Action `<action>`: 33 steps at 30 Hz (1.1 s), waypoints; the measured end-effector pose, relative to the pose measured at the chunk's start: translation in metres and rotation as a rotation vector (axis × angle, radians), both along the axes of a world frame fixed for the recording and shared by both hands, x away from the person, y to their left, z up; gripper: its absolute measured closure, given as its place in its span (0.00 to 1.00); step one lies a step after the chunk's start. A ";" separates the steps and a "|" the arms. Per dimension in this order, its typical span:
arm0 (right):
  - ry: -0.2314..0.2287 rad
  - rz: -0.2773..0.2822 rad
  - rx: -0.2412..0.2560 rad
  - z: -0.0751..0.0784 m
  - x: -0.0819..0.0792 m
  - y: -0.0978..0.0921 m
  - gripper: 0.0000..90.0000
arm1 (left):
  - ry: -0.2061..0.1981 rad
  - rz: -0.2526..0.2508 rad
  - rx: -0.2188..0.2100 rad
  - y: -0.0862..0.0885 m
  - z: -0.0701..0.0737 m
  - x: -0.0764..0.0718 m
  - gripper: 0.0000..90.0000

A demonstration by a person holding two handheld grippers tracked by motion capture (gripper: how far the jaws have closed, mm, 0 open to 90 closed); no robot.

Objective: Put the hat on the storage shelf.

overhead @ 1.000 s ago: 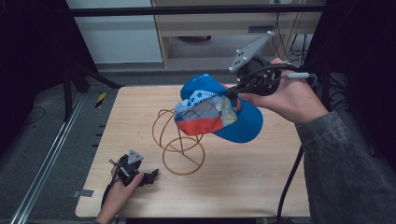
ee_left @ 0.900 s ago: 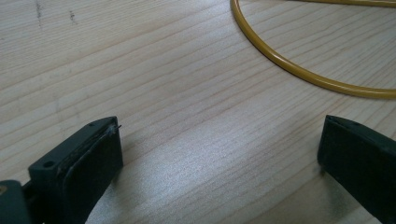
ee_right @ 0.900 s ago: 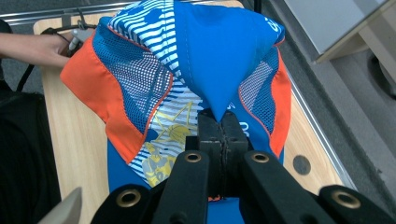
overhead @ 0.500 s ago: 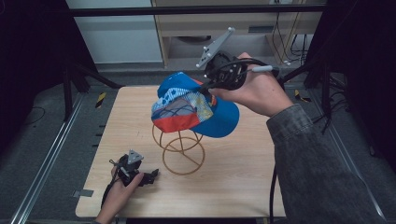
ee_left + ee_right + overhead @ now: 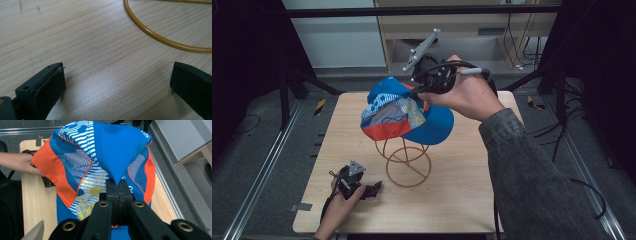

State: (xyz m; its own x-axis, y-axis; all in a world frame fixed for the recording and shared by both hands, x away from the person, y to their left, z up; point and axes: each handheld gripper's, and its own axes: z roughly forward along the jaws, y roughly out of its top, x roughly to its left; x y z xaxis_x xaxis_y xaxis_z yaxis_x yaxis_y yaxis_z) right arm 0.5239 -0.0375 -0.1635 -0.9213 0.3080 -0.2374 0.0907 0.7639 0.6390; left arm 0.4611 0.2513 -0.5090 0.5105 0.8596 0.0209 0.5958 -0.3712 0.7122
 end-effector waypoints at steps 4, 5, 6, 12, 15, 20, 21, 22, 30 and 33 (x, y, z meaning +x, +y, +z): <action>0.005 0.006 -0.003 -0.002 0.001 0.005 1.00 | 0.000 0.000 0.000 0.000 0.000 0.000 0.00; 0.005 0.006 -0.004 -0.002 0.001 0.007 1.00 | 0.001 0.001 -0.001 0.000 0.000 0.000 0.00; 0.005 0.008 -0.003 -0.002 0.002 0.008 1.00 | 0.000 0.000 0.000 0.000 0.000 0.000 0.00; 0.011 0.021 -0.008 -0.003 0.002 0.016 1.00 | 0.001 0.000 -0.002 0.000 0.000 0.000 0.00; 0.016 0.021 -0.008 -0.003 0.002 0.020 1.00 | 0.001 0.000 -0.002 0.000 0.000 0.000 0.00; 0.022 0.033 -0.018 -0.004 0.004 0.027 1.00 | 0.001 0.000 -0.002 0.000 0.000 0.000 0.00; 0.023 0.034 -0.020 -0.004 0.004 0.028 1.00 | 0.001 0.000 -0.001 0.000 0.000 0.000 0.00; 0.022 0.035 -0.019 -0.005 0.004 0.030 1.00 | 0.001 0.000 -0.002 0.000 0.000 0.000 0.00; 0.026 0.047 -0.020 -0.006 0.005 0.038 1.00 | 0.002 0.000 -0.001 0.000 0.000 0.000 0.00; 0.025 0.051 -0.025 -0.007 0.005 0.040 1.00 | 0.002 0.000 -0.001 0.000 0.000 0.000 0.00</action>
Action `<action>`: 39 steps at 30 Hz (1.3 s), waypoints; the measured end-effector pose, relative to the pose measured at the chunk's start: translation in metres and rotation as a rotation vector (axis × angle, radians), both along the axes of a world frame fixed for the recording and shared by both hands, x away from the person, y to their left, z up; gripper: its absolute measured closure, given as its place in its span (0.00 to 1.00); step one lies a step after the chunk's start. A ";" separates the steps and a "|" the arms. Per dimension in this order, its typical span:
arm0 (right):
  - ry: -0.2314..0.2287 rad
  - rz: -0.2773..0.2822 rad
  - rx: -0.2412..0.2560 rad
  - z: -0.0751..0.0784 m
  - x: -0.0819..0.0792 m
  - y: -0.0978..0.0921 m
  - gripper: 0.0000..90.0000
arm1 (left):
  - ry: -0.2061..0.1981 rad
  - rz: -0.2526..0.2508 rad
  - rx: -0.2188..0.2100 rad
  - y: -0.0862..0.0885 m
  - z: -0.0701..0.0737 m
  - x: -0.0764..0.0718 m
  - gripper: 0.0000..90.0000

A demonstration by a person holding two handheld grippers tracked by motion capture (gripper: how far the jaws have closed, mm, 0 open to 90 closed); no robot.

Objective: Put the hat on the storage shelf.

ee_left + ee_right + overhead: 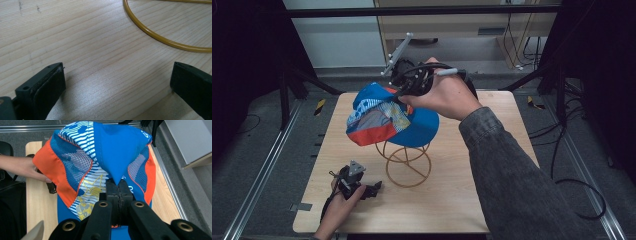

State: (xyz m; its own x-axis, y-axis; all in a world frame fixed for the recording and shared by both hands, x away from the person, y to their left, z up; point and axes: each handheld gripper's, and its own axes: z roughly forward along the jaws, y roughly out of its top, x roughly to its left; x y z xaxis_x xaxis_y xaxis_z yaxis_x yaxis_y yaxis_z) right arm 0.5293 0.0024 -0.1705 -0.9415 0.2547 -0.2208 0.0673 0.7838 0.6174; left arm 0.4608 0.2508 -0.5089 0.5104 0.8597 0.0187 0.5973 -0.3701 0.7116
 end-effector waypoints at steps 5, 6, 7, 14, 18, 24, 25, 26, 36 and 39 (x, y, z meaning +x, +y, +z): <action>0.003 0.000 -0.006 -0.001 0.001 0.002 1.00 | 0.000 0.000 -0.001 0.000 0.000 0.000 0.00; 0.003 0.001 -0.008 -0.001 0.002 0.003 1.00 | 0.000 0.001 -0.001 0.000 0.000 0.000 0.00; 0.006 -0.002 -0.007 -0.001 0.002 0.003 1.00 | 0.000 0.001 0.000 0.000 0.000 0.000 0.00; 0.013 -0.006 -0.022 -0.007 0.005 0.007 1.00 | 0.000 0.001 -0.001 0.000 0.000 0.000 0.00; 0.023 -0.007 -0.029 -0.013 0.009 0.010 1.00 | 0.000 0.001 0.000 0.000 0.000 0.000 0.00; 0.038 -0.007 -0.038 -0.021 0.011 0.013 1.00 | 0.000 0.000 0.000 0.000 0.000 0.000 0.00; 0.038 -0.007 -0.038 -0.021 0.011 0.013 1.00 | 0.000 0.000 0.000 0.000 0.000 0.000 0.00; 0.042 -0.006 -0.041 -0.023 0.011 0.014 1.00 | -0.001 -0.001 -0.001 0.000 0.000 0.000 0.00; 0.058 -0.005 -0.046 -0.031 0.014 0.019 1.00 | -0.001 -0.001 -0.002 0.000 0.000 0.000 0.00; 0.063 -0.003 -0.052 -0.035 0.014 0.020 1.00 | -0.001 -0.001 -0.002 0.000 0.000 0.000 0.00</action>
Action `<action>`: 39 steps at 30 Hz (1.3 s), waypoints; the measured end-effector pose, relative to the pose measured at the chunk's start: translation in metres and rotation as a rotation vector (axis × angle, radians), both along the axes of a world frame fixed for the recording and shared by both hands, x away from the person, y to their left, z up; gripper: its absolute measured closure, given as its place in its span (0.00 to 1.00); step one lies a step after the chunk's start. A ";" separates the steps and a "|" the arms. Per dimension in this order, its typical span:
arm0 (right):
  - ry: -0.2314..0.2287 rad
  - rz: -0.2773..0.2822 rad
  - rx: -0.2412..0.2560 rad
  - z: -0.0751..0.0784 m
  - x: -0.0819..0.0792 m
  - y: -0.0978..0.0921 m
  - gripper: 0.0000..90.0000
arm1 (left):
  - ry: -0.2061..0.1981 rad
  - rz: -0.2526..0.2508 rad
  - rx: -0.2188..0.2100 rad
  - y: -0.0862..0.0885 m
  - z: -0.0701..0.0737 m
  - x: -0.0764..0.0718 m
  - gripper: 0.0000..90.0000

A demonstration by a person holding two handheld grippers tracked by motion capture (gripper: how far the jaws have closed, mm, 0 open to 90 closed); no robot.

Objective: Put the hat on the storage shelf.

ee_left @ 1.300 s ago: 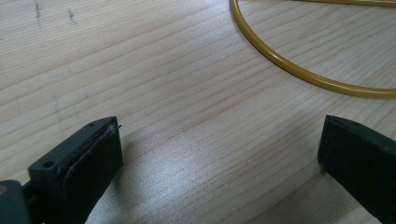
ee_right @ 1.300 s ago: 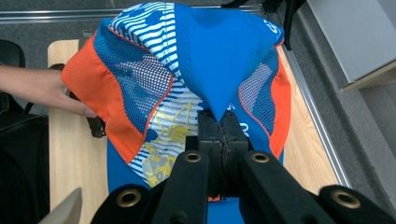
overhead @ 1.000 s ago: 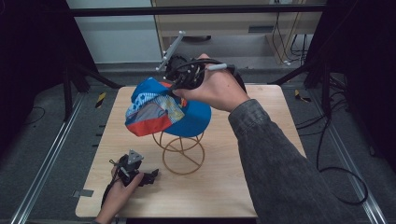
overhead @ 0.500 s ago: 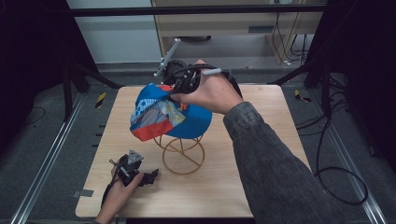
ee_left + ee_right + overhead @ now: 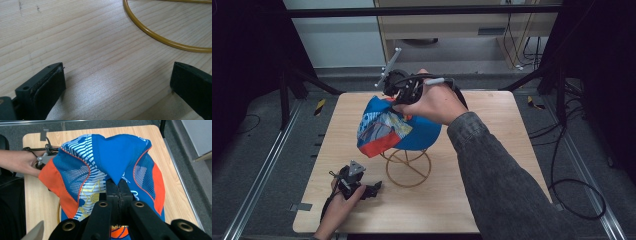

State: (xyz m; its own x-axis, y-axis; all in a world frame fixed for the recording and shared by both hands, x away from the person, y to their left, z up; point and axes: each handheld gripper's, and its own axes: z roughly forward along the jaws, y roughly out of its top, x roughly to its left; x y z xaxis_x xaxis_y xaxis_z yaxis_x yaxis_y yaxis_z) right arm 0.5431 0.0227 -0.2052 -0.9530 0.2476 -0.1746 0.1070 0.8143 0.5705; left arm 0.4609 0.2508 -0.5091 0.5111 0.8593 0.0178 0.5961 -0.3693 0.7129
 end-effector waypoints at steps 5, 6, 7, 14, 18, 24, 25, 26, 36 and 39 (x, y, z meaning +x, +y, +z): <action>0.007 0.004 -0.005 -0.005 0.000 0.001 1.00 | 0.001 0.000 0.000 0.000 0.000 0.000 0.00; 0.010 0.006 -0.008 -0.006 0.000 0.001 1.00 | 0.001 -0.001 0.000 0.000 0.000 0.000 0.00; 0.014 0.006 -0.011 -0.007 0.000 0.001 1.00 | 0.000 -0.001 0.001 0.000 0.000 0.000 0.00; 0.019 0.010 -0.019 -0.014 0.000 0.005 1.00 | 0.000 0.000 0.002 0.000 0.000 0.000 0.00; 0.021 0.012 -0.018 -0.016 0.000 0.006 1.00 | 0.000 0.000 0.002 0.000 0.000 0.000 0.00; 0.019 0.010 -0.016 -0.017 0.001 0.004 0.97 | 0.000 0.000 0.001 0.000 0.000 0.000 0.00; 0.020 0.008 -0.015 -0.017 0.000 0.004 0.96 | -0.001 0.000 0.001 0.000 0.000 0.000 0.00; 0.020 0.007 -0.013 -0.017 0.000 0.003 0.94 | 0.000 0.000 0.002 0.000 0.000 0.000 0.00; 0.021 -0.008 -0.003 -0.018 0.001 -0.002 0.79 | 0.000 0.000 0.001 0.000 0.000 0.000 0.00; 0.020 -0.011 0.001 -0.018 0.000 -0.003 0.72 | 0.000 0.000 0.002 0.000 0.000 0.000 0.00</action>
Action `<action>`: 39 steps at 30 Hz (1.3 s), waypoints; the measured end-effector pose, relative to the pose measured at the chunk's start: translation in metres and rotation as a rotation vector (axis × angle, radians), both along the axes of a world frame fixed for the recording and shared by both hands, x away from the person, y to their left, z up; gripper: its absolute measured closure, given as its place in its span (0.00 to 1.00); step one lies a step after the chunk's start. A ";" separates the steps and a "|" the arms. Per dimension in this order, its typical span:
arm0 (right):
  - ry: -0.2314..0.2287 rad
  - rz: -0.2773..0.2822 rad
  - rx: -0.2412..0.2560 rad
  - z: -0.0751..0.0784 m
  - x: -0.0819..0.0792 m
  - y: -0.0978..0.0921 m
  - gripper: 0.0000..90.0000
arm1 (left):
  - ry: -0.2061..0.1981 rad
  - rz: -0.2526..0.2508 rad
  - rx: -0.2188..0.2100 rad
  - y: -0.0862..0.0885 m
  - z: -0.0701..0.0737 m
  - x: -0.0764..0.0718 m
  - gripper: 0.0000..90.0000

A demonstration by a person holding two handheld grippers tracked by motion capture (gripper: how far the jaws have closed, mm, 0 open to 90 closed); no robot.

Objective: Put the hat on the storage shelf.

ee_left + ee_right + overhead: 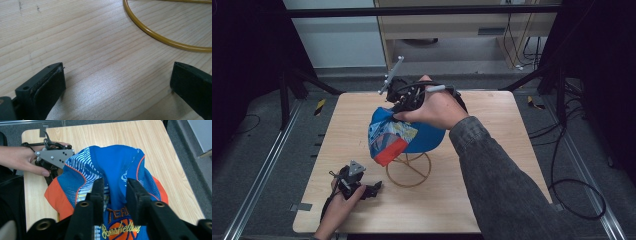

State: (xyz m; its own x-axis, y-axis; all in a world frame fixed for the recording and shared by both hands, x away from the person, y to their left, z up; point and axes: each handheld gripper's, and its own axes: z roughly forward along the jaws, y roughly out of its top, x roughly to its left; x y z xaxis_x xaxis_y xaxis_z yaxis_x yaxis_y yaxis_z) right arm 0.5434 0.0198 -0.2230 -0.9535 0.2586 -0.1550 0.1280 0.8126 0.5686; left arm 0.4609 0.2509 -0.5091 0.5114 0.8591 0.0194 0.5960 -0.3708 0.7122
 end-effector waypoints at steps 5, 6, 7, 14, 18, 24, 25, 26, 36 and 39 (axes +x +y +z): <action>-0.004 -0.007 0.005 0.001 -0.001 0.000 0.64 | 0.000 0.001 0.000 0.000 0.000 0.000 0.00; -0.004 -0.009 0.006 0.001 -0.001 0.000 0.63 | 0.000 0.001 0.000 0.000 0.000 0.000 0.00; -0.005 -0.010 0.006 0.001 -0.001 0.000 0.62 | 0.000 0.001 0.000 0.000 0.000 0.000 0.00; -0.004 -0.016 0.010 0.002 -0.001 -0.002 0.56 | 0.001 0.000 0.001 0.000 0.000 0.000 0.00; -0.004 -0.019 0.014 0.003 -0.002 -0.003 0.52 | 0.001 -0.001 0.001 0.000 0.000 0.000 0.00; -0.001 -0.021 0.021 0.002 -0.003 -0.004 0.45 | 0.002 -0.001 0.001 0.000 0.000 0.000 0.00; 0.001 -0.021 0.022 0.002 -0.004 -0.004 0.44 | 0.002 -0.001 0.001 0.000 0.000 0.000 0.00; 0.000 -0.022 0.023 0.002 -0.004 -0.005 0.41 | 0.001 -0.002 0.001 0.000 0.000 0.000 0.00; -0.027 -0.034 0.043 0.006 -0.011 -0.009 0.23 | 0.001 -0.001 0.000 0.000 0.000 0.000 0.00; -0.035 -0.042 0.051 0.007 -0.012 -0.011 0.18 | 0.001 -0.001 0.001 0.000 0.000 0.000 0.00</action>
